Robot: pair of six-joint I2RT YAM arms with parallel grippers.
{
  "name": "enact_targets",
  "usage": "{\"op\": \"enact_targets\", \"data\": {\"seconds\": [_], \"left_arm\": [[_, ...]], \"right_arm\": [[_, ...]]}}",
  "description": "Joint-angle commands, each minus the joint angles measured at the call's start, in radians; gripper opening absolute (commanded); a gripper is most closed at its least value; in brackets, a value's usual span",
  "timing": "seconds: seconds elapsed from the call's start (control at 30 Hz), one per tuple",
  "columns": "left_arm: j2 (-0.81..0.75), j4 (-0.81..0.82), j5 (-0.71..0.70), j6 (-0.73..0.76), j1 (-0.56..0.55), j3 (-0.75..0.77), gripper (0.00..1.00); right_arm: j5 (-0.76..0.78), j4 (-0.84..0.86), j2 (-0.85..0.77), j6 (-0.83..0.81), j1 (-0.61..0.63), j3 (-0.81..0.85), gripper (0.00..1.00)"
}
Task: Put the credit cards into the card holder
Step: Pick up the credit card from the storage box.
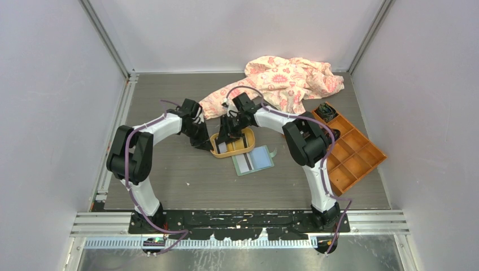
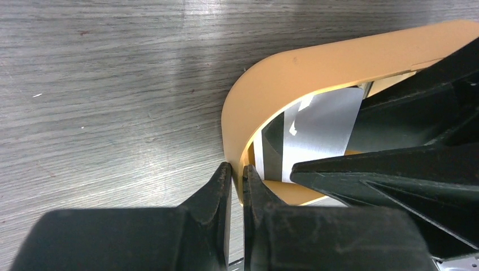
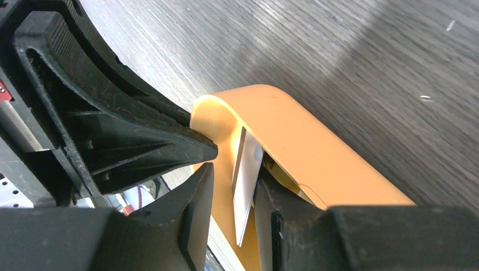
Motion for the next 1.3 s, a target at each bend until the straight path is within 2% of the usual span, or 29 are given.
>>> {"op": "enact_targets", "data": {"seconds": [0.0, 0.13, 0.33, 0.43, 0.57, 0.7, 0.83, 0.93, 1.27], "left_arm": [[-0.021, 0.039, 0.064, 0.011, 0.002, 0.034, 0.02], [-0.021, 0.04, 0.07, 0.01, 0.003, 0.034, 0.03], [-0.034, 0.036, 0.06, 0.012, 0.008, 0.032, 0.03], [-0.05, 0.034, 0.045, 0.011, 0.015, 0.028, 0.02], [-0.064, 0.034, 0.032, 0.007, 0.039, 0.021, 0.02], [-0.064, 0.036, 0.038, 0.003, 0.048, 0.022, 0.02], [-0.063, 0.038, 0.043, 0.004, 0.049, 0.022, 0.02], [-0.063, 0.039, 0.045, 0.004, 0.05, 0.022, 0.03], [-0.065, 0.044, 0.06, 0.003, 0.056, 0.022, 0.05]], "right_arm": [[-0.05, 0.052, 0.029, 0.038, 0.006, 0.021, 0.37], [-0.015, 0.024, 0.035, 0.015, 0.008, 0.033, 0.34], [-0.022, 0.019, 0.021, 0.006, 0.006, 0.04, 0.07], [-0.081, 0.061, 0.006, 0.034, 0.0, 0.03, 0.02], [-0.16, 0.139, -0.006, 0.092, -0.017, 0.009, 0.02], [-0.175, 0.144, -0.008, 0.099, -0.04, 0.006, 0.06], [-0.189, 0.148, -0.007, 0.107, -0.056, 0.001, 0.19], [-0.194, 0.144, -0.003, 0.106, -0.058, 0.002, 0.24], [-0.195, 0.138, 0.012, 0.114, -0.058, 0.005, 0.29]]}}
